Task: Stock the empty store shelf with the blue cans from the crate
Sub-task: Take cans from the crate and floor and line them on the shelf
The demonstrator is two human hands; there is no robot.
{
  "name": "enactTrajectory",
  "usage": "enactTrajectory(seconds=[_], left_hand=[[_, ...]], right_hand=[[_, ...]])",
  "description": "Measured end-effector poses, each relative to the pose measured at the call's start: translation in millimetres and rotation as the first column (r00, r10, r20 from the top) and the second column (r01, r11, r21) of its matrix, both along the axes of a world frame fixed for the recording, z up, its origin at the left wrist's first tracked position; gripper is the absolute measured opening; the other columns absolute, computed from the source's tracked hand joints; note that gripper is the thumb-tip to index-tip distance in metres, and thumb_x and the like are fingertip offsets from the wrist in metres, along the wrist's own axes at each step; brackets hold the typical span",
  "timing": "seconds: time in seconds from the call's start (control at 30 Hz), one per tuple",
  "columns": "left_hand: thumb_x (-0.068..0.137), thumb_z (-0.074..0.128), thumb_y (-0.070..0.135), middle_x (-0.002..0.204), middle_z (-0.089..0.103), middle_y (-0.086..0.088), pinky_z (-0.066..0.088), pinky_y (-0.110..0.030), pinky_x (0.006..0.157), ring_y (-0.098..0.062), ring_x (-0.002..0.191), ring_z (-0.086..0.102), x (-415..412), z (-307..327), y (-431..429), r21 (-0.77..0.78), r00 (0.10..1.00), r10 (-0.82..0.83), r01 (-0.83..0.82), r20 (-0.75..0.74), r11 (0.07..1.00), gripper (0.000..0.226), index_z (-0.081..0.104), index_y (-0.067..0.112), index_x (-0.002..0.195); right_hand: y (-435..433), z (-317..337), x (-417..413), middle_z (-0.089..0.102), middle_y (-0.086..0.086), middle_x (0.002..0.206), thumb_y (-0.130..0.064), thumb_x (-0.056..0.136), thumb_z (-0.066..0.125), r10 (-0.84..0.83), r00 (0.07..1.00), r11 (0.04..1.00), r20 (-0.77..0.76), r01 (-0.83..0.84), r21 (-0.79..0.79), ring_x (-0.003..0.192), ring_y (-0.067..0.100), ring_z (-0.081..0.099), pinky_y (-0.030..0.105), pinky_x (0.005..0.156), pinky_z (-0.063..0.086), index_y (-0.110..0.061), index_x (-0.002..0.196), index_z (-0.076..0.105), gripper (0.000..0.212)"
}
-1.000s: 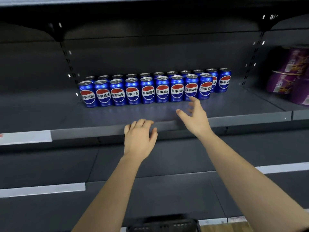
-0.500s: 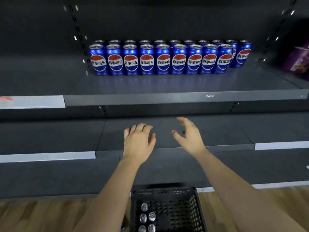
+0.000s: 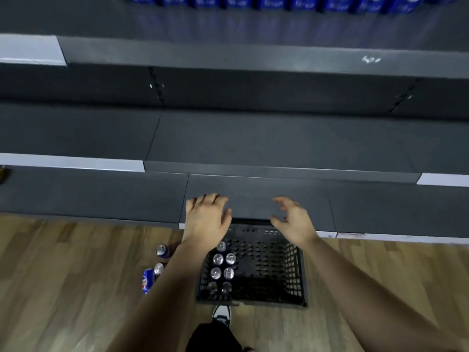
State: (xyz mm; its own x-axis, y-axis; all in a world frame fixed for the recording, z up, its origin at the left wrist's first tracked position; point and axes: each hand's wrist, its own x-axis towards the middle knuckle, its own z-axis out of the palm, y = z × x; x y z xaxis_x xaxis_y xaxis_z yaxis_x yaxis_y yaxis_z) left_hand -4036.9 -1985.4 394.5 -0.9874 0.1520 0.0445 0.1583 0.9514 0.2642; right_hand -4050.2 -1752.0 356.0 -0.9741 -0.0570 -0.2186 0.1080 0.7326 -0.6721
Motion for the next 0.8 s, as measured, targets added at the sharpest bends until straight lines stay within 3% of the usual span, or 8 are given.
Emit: enactTrajectory(seconds=[0.23, 0.43, 0.63, 0.7, 0.8], left_hand=[[0.095, 0.045, 0.035, 0.125, 0.057, 0.000, 0.025, -0.038, 0.100, -0.023, 0.116, 0.050, 2, -95, -5, -0.028, 0.997, 0.012, -0.010, 0.080, 1.000, 0.035, 0.057, 0.021, 0.126], [0.092, 0.050, 0.033, 0.116, 0.062, -0.001, 0.029, -0.041, 0.098, -0.025, 0.110, 0.054, -11, -221, -17, -0.059, 0.994, 0.037, -0.031, 0.099, 0.998, 0.033, 0.061, 0.019, 0.119], [0.092, 0.052, 0.034, 0.120, 0.060, -0.006, 0.031, -0.043, 0.099, -0.028, 0.114, 0.052, -16, -349, -37, 0.017, 0.990, 0.071, -0.074, 0.124, 0.997, 0.034, 0.059, 0.019, 0.122], [0.091, 0.046, 0.039, 0.119, 0.061, -0.007, 0.033, -0.045, 0.097, -0.030, 0.112, 0.053, -14, -389, -42, 0.021, 0.989, 0.079, -0.082, 0.128, 0.996, 0.039, 0.060, 0.018, 0.120], [0.090, 0.041, 0.041, 0.119, 0.060, -0.006, 0.034, -0.044, 0.099, -0.029, 0.111, 0.053, -14, -434, -43, 0.031, 0.987, 0.024, -0.030, 0.157, 0.999, 0.044, 0.060, 0.017, 0.121]], right_hand=[[3, -113, 13, 0.057, 0.004, 0.127, -0.025, 0.088, 0.068, 0.039, 0.990, 0.999, 0.138, -0.042, 0.018, 0.111, 0.021, 0.060, 0.033, 0.092, 0.049, -0.018, 0.135, 0.052, 0.050], [-9, -249, 16, 0.068, 0.012, 0.113, -0.023, 0.088, 0.068, 0.052, 0.969, 0.998, 0.241, -0.057, 0.011, 0.098, 0.032, 0.067, 0.039, 0.080, 0.054, -0.018, 0.138, 0.050, 0.053], [-22, -380, 9, 0.057, 0.007, 0.133, -0.023, 0.088, 0.068, 0.109, 0.956, 0.993, 0.273, -0.114, 0.004, 0.109, 0.019, 0.063, 0.033, 0.092, 0.051, -0.018, 0.139, 0.049, 0.054], [-23, -418, 8, 0.057, 0.006, 0.135, -0.024, 0.088, 0.068, 0.129, 0.951, 0.991, 0.280, -0.137, 0.010, 0.103, 0.016, 0.065, 0.031, 0.089, 0.052, -0.018, 0.138, 0.050, 0.054], [-25, -462, 5, 0.058, 0.006, 0.133, -0.024, 0.089, 0.068, 0.143, 0.944, 0.988, 0.297, -0.155, 0.018, 0.108, 0.017, 0.063, 0.030, 0.086, 0.052, -0.020, 0.139, 0.049, 0.054]])
